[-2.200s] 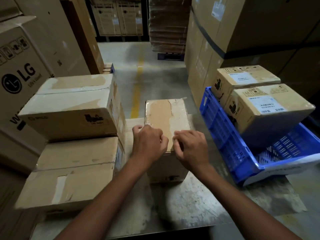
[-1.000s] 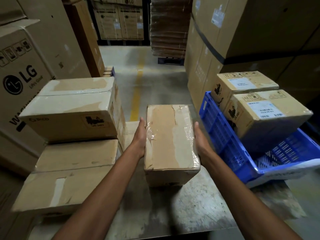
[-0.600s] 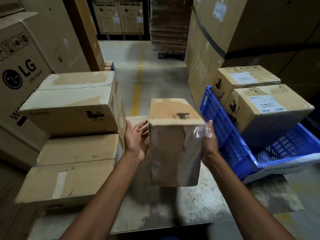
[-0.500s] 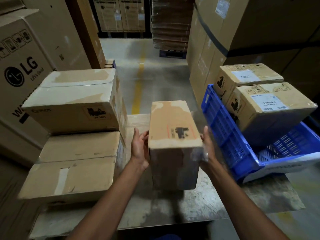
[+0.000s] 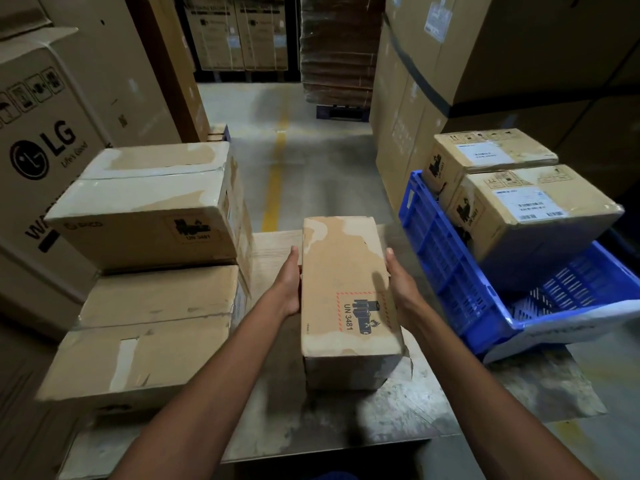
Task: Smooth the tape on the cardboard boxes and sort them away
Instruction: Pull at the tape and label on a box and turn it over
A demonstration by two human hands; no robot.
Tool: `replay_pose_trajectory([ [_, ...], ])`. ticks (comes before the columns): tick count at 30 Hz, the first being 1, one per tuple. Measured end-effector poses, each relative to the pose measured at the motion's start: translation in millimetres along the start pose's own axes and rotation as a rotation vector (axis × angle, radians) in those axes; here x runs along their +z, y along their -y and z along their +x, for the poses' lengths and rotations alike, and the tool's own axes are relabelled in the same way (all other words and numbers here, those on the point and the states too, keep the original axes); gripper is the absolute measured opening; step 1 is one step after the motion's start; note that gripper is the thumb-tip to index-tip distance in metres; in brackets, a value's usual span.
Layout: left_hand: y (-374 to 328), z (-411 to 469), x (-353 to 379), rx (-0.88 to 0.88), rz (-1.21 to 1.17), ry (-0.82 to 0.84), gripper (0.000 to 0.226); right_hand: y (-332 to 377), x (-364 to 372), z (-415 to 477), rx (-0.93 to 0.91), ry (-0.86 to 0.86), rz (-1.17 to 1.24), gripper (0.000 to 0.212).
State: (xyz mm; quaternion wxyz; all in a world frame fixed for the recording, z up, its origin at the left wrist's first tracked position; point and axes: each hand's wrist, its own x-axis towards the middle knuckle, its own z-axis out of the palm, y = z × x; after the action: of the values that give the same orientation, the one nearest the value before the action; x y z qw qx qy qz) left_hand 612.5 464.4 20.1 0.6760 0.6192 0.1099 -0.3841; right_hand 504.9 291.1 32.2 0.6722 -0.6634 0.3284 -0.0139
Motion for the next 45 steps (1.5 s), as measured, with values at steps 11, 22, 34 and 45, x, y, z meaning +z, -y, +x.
replay_pose_trajectory([
  [11,-27,-12,-2,0.317,-0.159,-0.037,0.087,17,0,-6,-0.183,-0.202,0.223,0.067],
  [22,27,-17,-14,0.18,-0.265,-0.029,0.072,-16,7,-12,0.023,-0.27,0.031,0.049],
  [34,13,-34,-12,0.521,0.068,-0.188,0.035,-3,-4,-23,-0.259,-0.302,-0.044,0.039],
  [45,-6,-47,11,1.139,1.101,-0.14,0.022,28,11,-45,-0.567,-0.127,-1.297,0.065],
])
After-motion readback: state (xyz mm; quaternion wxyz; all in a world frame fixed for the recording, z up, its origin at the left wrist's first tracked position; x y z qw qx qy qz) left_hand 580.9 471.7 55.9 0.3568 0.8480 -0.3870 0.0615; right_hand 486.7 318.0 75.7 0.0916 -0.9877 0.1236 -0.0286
